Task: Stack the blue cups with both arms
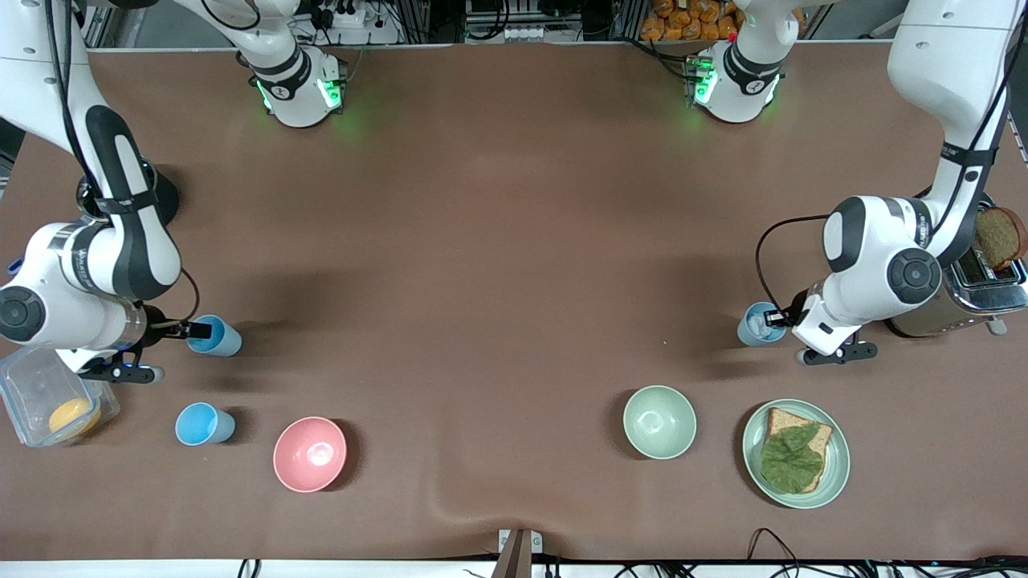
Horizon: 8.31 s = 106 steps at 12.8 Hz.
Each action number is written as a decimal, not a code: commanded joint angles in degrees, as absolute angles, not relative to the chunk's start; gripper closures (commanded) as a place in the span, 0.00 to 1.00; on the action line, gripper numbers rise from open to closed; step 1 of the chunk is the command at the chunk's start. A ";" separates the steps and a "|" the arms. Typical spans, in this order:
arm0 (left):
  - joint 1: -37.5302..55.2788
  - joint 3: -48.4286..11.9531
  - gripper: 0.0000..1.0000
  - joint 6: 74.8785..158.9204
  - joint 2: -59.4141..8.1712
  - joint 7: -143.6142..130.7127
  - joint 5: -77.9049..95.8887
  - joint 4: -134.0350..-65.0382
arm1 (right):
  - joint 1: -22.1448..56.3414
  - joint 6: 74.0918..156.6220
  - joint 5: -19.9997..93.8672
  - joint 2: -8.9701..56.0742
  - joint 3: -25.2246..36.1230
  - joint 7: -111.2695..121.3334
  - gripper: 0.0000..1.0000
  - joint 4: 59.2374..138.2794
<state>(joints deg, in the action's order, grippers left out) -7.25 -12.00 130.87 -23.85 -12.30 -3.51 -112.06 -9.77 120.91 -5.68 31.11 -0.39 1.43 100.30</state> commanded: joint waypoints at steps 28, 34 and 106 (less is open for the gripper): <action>34.80 -14.41 1.00 133.67 -44.20 -76.46 -2.73 -85.69 | -2.49 93.91 10.46 10.54 -1.76 -25.86 1.00 90.04; 36.12 -14.24 0.08 136.05 -45.18 -77.70 -3.16 -85.78 | 8.77 91.92 12.30 12.30 -1.58 -44.88 1.00 88.50; 0.79 -10.55 0.00 85.78 1.22 -14.50 -0.52 -87.79 | -2.02 82.09 1.67 2.11 0.17 -2.28 0.00 88.33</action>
<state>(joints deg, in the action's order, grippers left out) 2.20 -10.10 86.37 -1.90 -15.79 -2.06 -85.28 -0.65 82.93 2.02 2.02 1.12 -2.05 89.17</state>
